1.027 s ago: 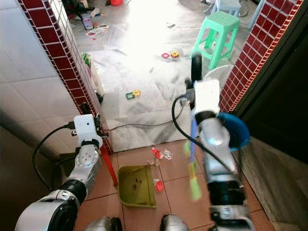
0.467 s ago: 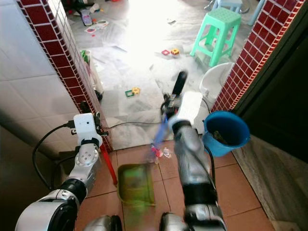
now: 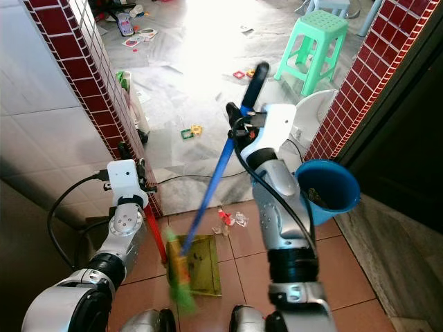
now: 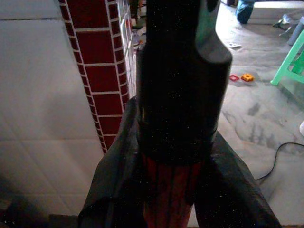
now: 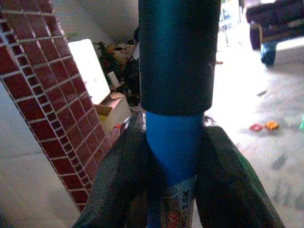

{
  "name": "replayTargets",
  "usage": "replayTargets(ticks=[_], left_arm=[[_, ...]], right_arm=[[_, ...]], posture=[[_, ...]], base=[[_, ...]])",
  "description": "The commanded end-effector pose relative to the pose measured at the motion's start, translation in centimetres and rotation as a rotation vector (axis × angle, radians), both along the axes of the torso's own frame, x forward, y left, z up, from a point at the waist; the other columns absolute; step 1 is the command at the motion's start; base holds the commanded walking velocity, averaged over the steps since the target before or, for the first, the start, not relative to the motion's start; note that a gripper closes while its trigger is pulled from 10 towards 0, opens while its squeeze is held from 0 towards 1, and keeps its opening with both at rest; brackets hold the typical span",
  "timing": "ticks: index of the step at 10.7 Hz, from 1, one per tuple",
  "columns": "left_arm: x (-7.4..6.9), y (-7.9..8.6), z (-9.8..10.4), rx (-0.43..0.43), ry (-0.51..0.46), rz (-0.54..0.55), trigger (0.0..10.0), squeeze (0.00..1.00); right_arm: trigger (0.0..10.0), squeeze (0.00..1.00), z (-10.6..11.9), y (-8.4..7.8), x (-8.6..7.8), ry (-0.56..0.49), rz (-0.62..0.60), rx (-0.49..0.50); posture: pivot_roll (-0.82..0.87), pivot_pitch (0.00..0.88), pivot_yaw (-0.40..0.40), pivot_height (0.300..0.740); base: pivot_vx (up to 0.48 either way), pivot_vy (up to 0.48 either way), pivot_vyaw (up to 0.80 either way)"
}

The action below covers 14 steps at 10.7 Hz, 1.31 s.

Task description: Sweep floor

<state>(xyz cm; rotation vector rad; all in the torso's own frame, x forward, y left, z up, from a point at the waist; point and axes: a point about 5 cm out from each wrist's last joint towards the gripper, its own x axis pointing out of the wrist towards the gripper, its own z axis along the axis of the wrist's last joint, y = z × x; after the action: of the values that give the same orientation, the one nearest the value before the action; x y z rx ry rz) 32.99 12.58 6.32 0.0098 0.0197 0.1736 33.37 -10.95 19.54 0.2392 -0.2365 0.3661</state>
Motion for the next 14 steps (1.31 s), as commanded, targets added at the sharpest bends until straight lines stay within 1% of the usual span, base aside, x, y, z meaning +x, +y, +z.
replayTargets(ticks=[1, 2, 3, 4, 5, 6, 7, 8, 9, 10, 11, 12, 13, 14], left_arm=[[-0.7, 0.3, -1.5, 0.022, 0.081, -0.012, 10.0, 0.0], [-0.7, 0.8, -1.5, 0.028, 0.086, -0.002, 10.0, 0.0], [-0.5, 1.3, -1.4, 0.031, 0.091, 0.01, 10.0, 0.0], [-0.4, 1.4, -1.2, 0.033, 0.085, -0.004, 10.0, 0.0], [-0.2, 1.3, -0.9, -0.004, 0.069, -0.035, 10.0, 0.0], [-0.1, 0.9, -0.2, -0.041, 0.02, -0.073, 10.0, 0.0], [0.0, 0.2, 1.3, -0.042, -0.09, -0.172, 10.0, 0.0], [-0.2, 0.3, 2.5, -0.036, -0.166, -0.217, 10.0, 0.0], [-0.4, 0.4, 3.5, -0.013, -0.23, -0.262, 10.0, 0.0], [-0.7, 0.3, 4.1, -0.021, -0.262, -0.295, 10.0, 0.0], [-1.4, 0.3, 4.6, -0.051, -0.287, -0.33, 10.0, 0.0], [-1.9, 0.6, 4.8, -0.058, -0.289, -0.338, 10.0, 0.0], [-2.1, 1.0, 4.7, -0.031, -0.265, -0.3, 10.0, 0.0], [-2.2, 1.3, 4.9, 0.008, -0.261, -0.267, 10.0, 0.0]], right_arm=[[10.0, 0.0, 3.0, 0.3, -0.4, -0.159, 0.024, -0.053], [10.0, 0.0, 3.7, 0.1, -0.6, -0.222, 0.022, -0.13], [10.0, 0.0, 4.1, -0.3, -1.0, -0.262, 0.005, -0.191], [10.0, 0.0, 3.6, -1.1, -1.3, -0.276, -0.026, -0.24], [10.0, 0.0, 1.9, -2.2, -1.5, -0.261, -0.076, -0.348], [10.0, 0.0, 1.0, -2.8, -1.7, -0.234, -0.104, -0.35], [10.0, 0.0, 0.0, -3.4, -1.8, -0.19, -0.167, -0.34], [10.0, 0.0, -0.9, -3.5, -1.9, -0.169, -0.193, -0.335], [10.0, 0.0, -1.2, -3.4, -2.0, -0.169, -0.198, -0.333], [10.0, 0.0, -1.3, -3.3, -2.0, -0.172, -0.2, -0.337], [10.0, 0.0, -1.5, -3.2, -2.1, -0.163, -0.215, -0.338], [10.0, 0.0, -1.8, -3.3, -2.0, -0.163, -0.235, -0.36], [10.0, 0.0, -1.9, -3.6, -2.0, -0.16, -0.259, -0.363], [10.0, 0.0, -2.2, -4.2, -1.8, -0.129, -0.295, -0.372]], posture=[[-0.19, 0.081, 0.028, 0.74], [-0.19, 0.071, 0.032, 0.74], [-0.18, 0.064, 0.036, 0.74], [-0.18, 0.061, 0.04, 0.74], [-0.17, 0.059, 0.044, 0.74], [-0.16, 0.057, 0.045, 0.74], [-0.16, 0.056, 0.047, 0.74], [-0.14, 0.05, 0.051, 0.74], [-0.13, 0.049, 0.052, 0.74], [-0.13, 0.048, 0.053, 0.74], [-0.12, 0.047, 0.054, 0.74], [-0.12, 0.047, 0.054, 0.74], [-0.12, 0.05, 0.052, 0.74], [-0.12, 0.053, 0.049, 0.74]], base=[[0.0, 0.0, 0.0], [0.0, 0.0, 0.0], [0.0, 0.0, 0.0], [0.0, 0.0, 0.0], [0.0, 0.0, 0.0], [0.0, 0.0, 0.0], [0.0, 0.0, 0.0], [0.0, 0.0, 0.0], [0.0, 0.0, 0.0], [0.0, 0.0, 0.0], [0.0, 0.0, 0.0], [0.0, 0.0, 0.0], [0.0, 0.0, 0.0], [0.0, 0.0, 0.0]])
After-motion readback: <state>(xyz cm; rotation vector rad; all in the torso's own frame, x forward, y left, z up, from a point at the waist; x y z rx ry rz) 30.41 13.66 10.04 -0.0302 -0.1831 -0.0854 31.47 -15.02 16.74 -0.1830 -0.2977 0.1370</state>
